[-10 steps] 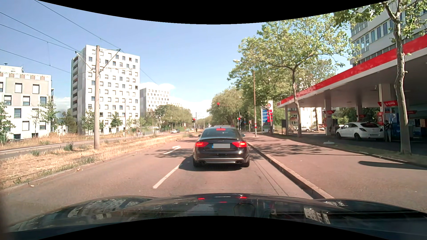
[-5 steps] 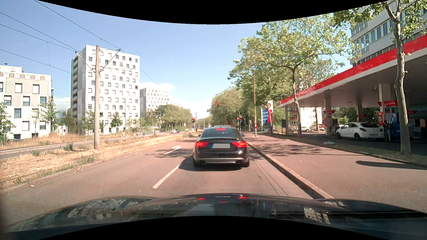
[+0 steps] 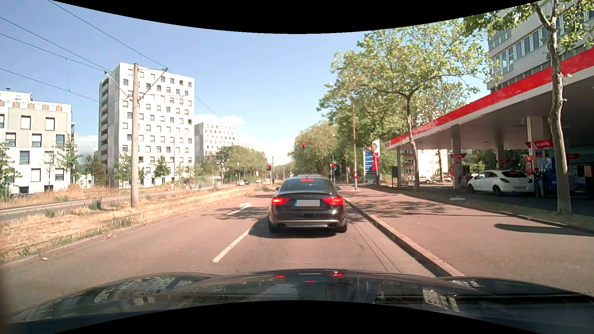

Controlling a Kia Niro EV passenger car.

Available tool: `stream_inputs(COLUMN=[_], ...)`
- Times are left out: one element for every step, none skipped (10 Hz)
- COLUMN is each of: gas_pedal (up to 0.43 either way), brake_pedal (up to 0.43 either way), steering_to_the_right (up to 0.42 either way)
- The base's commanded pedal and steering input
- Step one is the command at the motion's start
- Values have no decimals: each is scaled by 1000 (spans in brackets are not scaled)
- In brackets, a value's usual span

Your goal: Follow the waypoints while adhering to traffic rules and regulations

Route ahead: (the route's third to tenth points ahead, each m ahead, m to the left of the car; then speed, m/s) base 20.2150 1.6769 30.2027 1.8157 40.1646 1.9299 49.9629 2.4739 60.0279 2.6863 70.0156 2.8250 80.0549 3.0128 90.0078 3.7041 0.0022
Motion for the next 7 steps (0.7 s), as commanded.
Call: stream_inputs(gas_pedal=[0,0,0,0,0,0,0], brake_pedal=[0,0,0,0,0,0,0], steering_to_the_right=[-9,-9,-9,-9,-9,-9,-9])
